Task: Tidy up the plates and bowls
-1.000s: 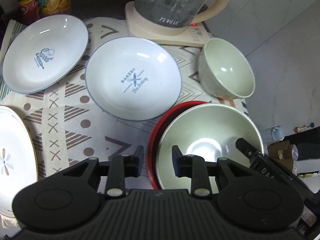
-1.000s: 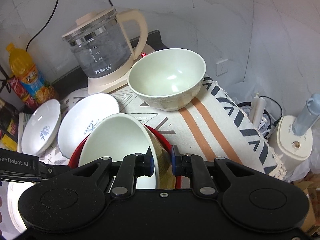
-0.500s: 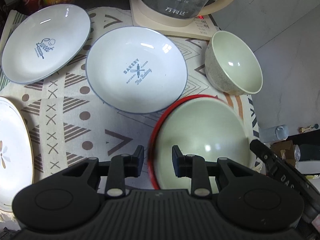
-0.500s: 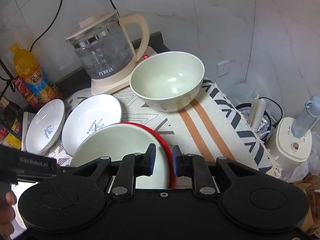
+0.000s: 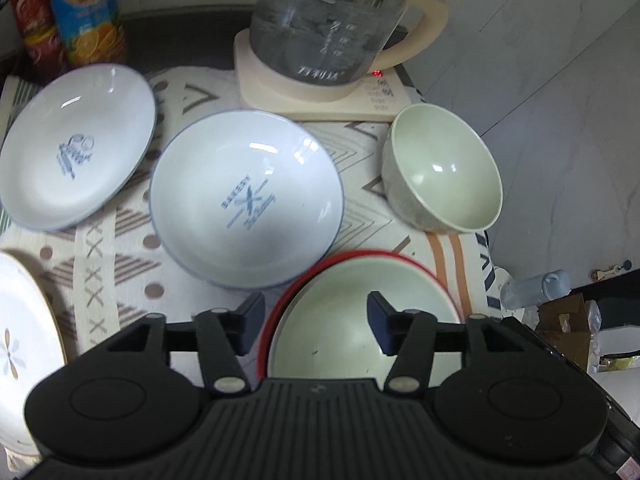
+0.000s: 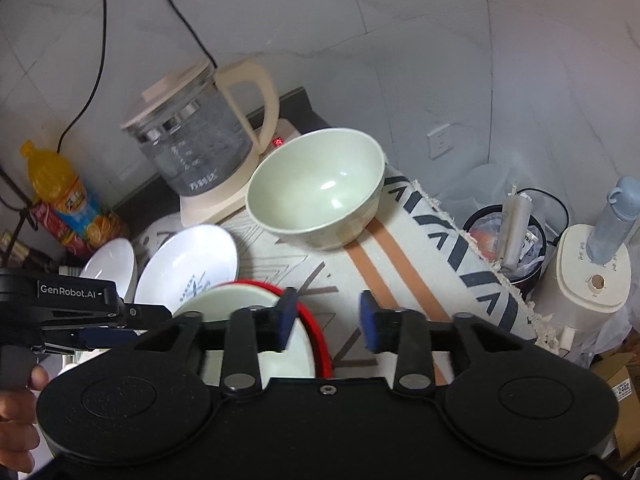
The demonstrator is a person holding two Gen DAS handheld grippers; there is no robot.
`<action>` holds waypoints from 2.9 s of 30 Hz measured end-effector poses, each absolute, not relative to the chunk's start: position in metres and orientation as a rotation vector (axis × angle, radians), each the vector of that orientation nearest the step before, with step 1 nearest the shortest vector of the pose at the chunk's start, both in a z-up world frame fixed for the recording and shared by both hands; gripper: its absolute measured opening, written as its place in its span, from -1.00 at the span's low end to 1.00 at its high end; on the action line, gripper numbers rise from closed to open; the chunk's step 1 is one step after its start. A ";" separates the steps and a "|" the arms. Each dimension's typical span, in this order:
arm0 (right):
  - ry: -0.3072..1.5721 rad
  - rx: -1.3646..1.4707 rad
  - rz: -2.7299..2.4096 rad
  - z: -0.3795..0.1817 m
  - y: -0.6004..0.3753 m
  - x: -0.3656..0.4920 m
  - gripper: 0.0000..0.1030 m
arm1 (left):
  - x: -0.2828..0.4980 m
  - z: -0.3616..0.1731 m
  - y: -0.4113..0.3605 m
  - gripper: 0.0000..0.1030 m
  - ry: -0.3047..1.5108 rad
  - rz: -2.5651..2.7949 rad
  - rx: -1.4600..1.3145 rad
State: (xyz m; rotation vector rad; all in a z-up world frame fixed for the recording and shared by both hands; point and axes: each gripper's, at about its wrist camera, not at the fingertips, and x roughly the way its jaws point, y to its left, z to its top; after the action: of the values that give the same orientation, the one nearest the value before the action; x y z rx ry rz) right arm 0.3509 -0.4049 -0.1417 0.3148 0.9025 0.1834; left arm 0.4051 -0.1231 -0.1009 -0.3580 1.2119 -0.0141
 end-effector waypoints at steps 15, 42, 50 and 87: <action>0.890 0.373 0.170 -0.152 -0.429 0.395 0.62 | 0.462 -0.097 -0.157 0.25 1.160 -0.029 -0.358; 1.024 0.457 0.161 -0.200 -0.432 0.489 0.14 | 0.560 -0.145 -0.210 0.18 1.175 -0.087 -0.040; 1.081 0.484 0.157 -0.217 -0.428 0.497 -0.35 | 0.568 -0.163 -0.213 -0.02 1.212 -0.083 0.000; 0.892 0.521 0.188 -0.141 -0.427 0.411 -0.58 | 0.481 -0.077 -0.178 -0.74 1.078 -0.164 -0.211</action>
State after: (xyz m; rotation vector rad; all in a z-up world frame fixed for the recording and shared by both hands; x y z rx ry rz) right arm 0.4108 -0.4270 -0.1413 0.5207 0.8921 0.1884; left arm 0.4811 -0.1785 -0.0768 -0.2106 1.0785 -0.1642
